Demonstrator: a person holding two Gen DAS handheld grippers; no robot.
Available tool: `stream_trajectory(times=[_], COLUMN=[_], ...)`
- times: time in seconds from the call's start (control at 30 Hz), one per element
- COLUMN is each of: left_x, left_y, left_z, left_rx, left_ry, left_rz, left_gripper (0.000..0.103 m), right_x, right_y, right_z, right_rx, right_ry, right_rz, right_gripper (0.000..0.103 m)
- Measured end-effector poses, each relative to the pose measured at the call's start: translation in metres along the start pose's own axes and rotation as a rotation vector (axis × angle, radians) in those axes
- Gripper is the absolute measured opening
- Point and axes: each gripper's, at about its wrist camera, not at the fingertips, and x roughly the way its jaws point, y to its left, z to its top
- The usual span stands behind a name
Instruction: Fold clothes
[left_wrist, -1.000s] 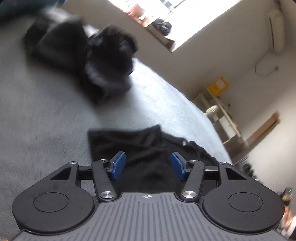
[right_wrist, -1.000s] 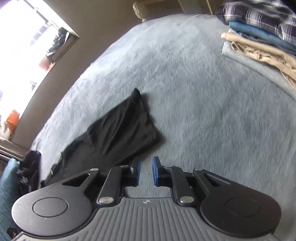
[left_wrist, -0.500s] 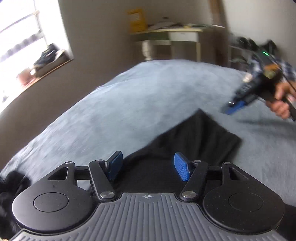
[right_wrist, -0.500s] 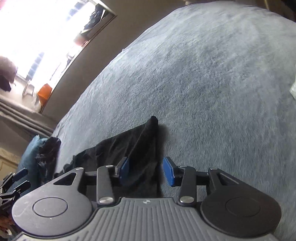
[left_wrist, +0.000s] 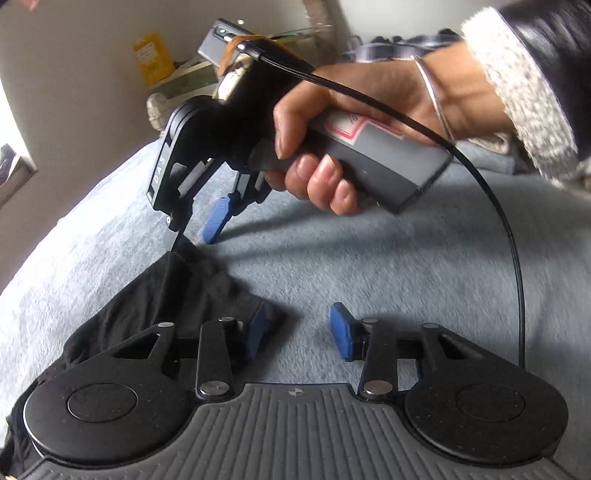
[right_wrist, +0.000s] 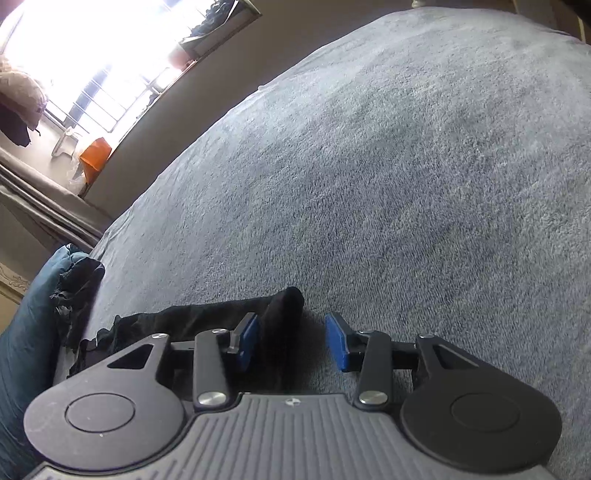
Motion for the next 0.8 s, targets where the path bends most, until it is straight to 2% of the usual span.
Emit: stream_trajectory(times=[0.1, 0.13, 0.17, 0.2, 0.23, 0.3, 0.37, 0.47, 0.6, 0.8], left_x=[0.008, 0.011, 0.014, 0.015, 0.014, 0.011, 0.001, -0.019, -0.053, -0.091], left_y=[0.003, 0.004, 0.005, 0.007, 0.009, 0.014, 0.021, 0.035, 0.054, 0.079], left_z=[0.003, 0.003, 0.001, -0.001, -0.002, -0.004, -0.005, -0.010, -0.027, -0.056], left_rx=[-0.051, -0.066, -0.085, -0.108, -0.141, -0.214, -0.290, -0.471, -0.734, -1.005], left_ry=[0.012, 0.020, 0.028, 0.031, 0.025, -0.002, -0.052, -0.116, -0.205, -0.295], left_rz=[0.025, 0.031, 0.039, 0.048, 0.056, 0.063, 0.064, 0.066, 0.078, 0.125], left_gripper=[0.026, 0.018, 0.014, 0.009, 0.004, 0.000, 0.000, 0.000, 0.000, 0.000], right_x=[0.007, 0.011, 0.014, 0.016, 0.017, 0.016, 0.013, 0.010, 0.007, 0.023], right_y=[0.007, 0.010, 0.013, 0.015, 0.015, 0.020, 0.026, 0.038, 0.087, 0.166], right_z=[0.002, 0.001, 0.000, -0.001, -0.001, 0.000, 0.001, 0.004, 0.007, -0.002], right_rx=[-0.036, -0.059, -0.083, -0.097, -0.102, -0.111, -0.119, -0.143, -0.280, -0.472], right_ry=[0.022, 0.031, 0.040, 0.044, 0.043, 0.038, 0.033, 0.025, 0.030, 0.059], right_rz=[0.021, 0.001, -0.023, -0.043, -0.058, -0.058, -0.046, -0.029, 0.011, 0.060], right_gripper=[0.037, 0.034, 0.030, 0.018, 0.009, 0.002, 0.002, 0.002, 0.002, 0.002])
